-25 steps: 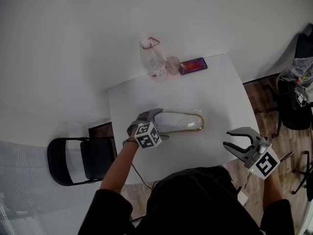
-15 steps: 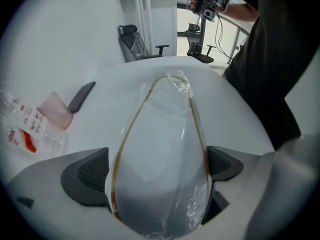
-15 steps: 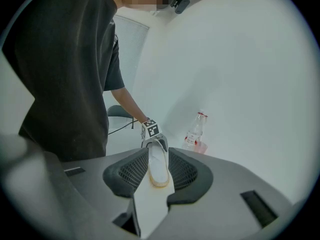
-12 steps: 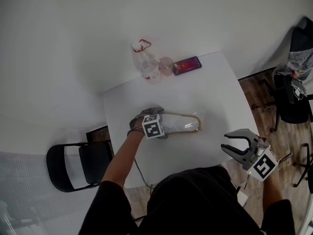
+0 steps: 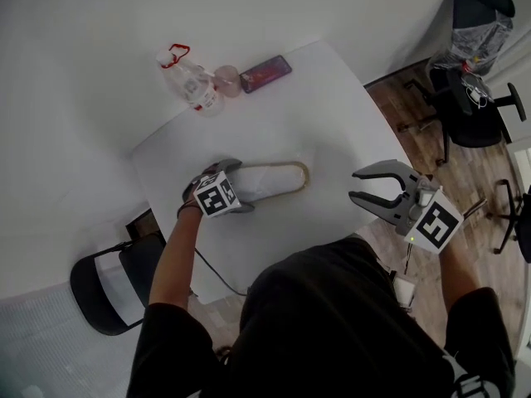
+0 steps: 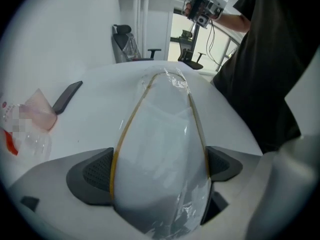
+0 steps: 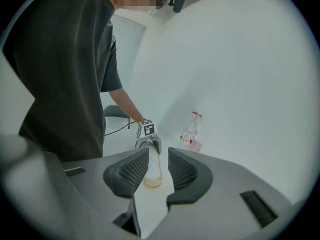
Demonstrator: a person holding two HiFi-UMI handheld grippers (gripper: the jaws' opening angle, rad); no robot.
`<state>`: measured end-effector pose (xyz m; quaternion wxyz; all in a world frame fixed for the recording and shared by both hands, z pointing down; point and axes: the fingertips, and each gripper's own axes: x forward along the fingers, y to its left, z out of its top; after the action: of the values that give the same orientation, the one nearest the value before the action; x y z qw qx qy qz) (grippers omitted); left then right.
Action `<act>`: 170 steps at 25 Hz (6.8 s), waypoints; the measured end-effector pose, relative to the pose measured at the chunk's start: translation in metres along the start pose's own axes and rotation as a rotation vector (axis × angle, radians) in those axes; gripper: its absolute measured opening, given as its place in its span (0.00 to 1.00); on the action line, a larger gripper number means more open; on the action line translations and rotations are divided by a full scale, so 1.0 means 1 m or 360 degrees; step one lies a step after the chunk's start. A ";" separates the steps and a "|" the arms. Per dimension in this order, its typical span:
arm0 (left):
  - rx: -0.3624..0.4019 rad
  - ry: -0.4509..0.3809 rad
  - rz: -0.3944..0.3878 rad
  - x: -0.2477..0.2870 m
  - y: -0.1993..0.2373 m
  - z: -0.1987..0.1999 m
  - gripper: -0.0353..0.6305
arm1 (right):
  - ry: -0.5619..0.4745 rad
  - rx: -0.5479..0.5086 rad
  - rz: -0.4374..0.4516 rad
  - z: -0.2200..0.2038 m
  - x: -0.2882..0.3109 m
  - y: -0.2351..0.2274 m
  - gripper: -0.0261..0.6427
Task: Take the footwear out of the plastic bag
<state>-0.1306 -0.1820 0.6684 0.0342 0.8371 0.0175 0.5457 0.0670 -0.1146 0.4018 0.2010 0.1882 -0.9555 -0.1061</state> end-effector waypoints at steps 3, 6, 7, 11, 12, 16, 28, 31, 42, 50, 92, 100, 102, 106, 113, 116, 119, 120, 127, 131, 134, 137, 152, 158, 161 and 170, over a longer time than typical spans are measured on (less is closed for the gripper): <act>-0.0017 -0.0144 -0.0008 -0.007 -0.022 0.008 0.93 | 0.0055 0.0020 -0.0012 -0.005 -0.008 0.002 0.23; -0.0014 -0.0256 0.0026 -0.026 -0.031 0.014 0.93 | 0.0086 0.0006 -0.0025 -0.008 -0.013 0.001 0.23; -0.0026 -0.0314 0.0036 -0.035 -0.035 0.020 0.93 | 0.0100 0.0002 -0.0026 -0.009 -0.014 0.002 0.23; -0.0079 -0.0621 0.0034 -0.075 -0.051 0.047 0.93 | 0.0107 -0.0031 -0.0032 -0.006 -0.020 0.001 0.23; -0.0085 -0.0710 0.0023 -0.086 -0.055 0.056 0.93 | 0.0093 -0.0045 -0.0041 -0.003 -0.020 -0.002 0.23; -0.0050 -0.0958 -0.0046 -0.124 -0.074 0.083 0.93 | 0.0031 -0.0188 -0.0046 0.023 -0.015 -0.010 0.23; -0.0163 -0.1166 -0.0495 -0.182 -0.124 0.117 0.93 | 0.0050 -0.1192 0.0209 0.103 0.003 0.022 0.23; -0.0184 -0.1195 -0.0527 -0.186 -0.125 0.118 0.93 | 0.0064 -0.1252 0.0274 0.103 0.007 0.026 0.23; -0.0201 -0.1154 -0.0633 -0.189 -0.134 0.118 0.93 | 0.0128 -0.1292 0.0413 0.100 0.007 0.038 0.29; -0.0213 -0.1176 -0.0700 -0.187 -0.140 0.124 0.92 | 0.0125 -0.1341 0.0439 0.108 0.008 0.041 0.34; 0.0148 -0.0922 -0.0211 -0.163 -0.129 0.132 0.92 | 0.0293 -0.1247 0.0518 0.073 0.027 0.057 0.15; 0.0258 -0.0773 0.0134 -0.153 -0.108 0.122 0.92 | 0.0225 -0.0299 0.0355 0.057 0.031 0.021 0.15; 0.0291 -0.0666 0.0162 -0.145 -0.107 0.115 0.92 | 0.0193 -0.0163 0.0381 0.054 0.034 0.024 0.15; 0.0266 -0.0575 0.0316 -0.145 -0.091 0.106 0.26 | 0.0166 -0.0071 0.0431 0.052 0.037 0.030 0.15; 0.0258 -0.0535 0.0322 -0.140 -0.090 0.101 0.26 | 0.0194 -0.0096 0.0421 0.046 0.040 0.031 0.15; 0.0237 -0.0538 0.0309 -0.139 -0.092 0.101 0.26 | 0.0184 -0.0091 0.0430 0.046 0.041 0.032 0.15; 0.0205 -0.0550 0.0295 -0.138 -0.092 0.099 0.26 | 0.0183 -0.0085 0.0441 0.047 0.039 0.031 0.15; 0.0194 -0.0549 0.0295 -0.138 -0.092 0.096 0.26 | 0.0180 -0.0081 0.0442 0.048 0.038 0.030 0.15; 0.0114 -0.0588 0.0295 -0.147 -0.085 0.082 0.25 | 0.0147 -0.0036 0.0427 0.054 0.029 0.020 0.15; 0.0124 -0.0590 0.0277 -0.146 -0.086 0.080 0.24 | 0.0152 -0.0053 0.0449 0.054 0.029 0.020 0.15; 0.0111 -0.0601 0.0279 -0.147 -0.084 0.076 0.24 | 0.0157 -0.0050 0.0450 0.054 0.026 0.018 0.15; 0.0104 -0.0626 0.0272 -0.149 -0.085 0.078 0.24 | 0.0131 -0.0021 0.0437 0.056 0.022 0.017 0.15; -0.0018 -0.0555 0.0357 -0.145 -0.068 0.044 0.11 | 0.0116 -0.0044 0.0386 0.053 -0.002 -0.007 0.15; -0.0126 -0.0595 0.0367 -0.148 -0.067 0.044 0.09 | 0.0124 -0.0031 0.0367 0.053 -0.023 -0.017 0.15; -0.0174 -0.0608 0.0379 -0.150 -0.067 0.043 0.09 | 0.0132 -0.0038 0.0358 0.054 -0.032 -0.021 0.15; -0.0323 -0.0681 0.0445 -0.152 -0.059 0.015 0.09 | 0.0139 -0.0065 0.0289 0.053 -0.039 -0.026 0.15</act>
<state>-0.1775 -0.1340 0.5187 0.0452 0.9199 -0.1608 0.3548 0.0859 -0.1160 0.3332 0.2550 0.1012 -0.9566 -0.0984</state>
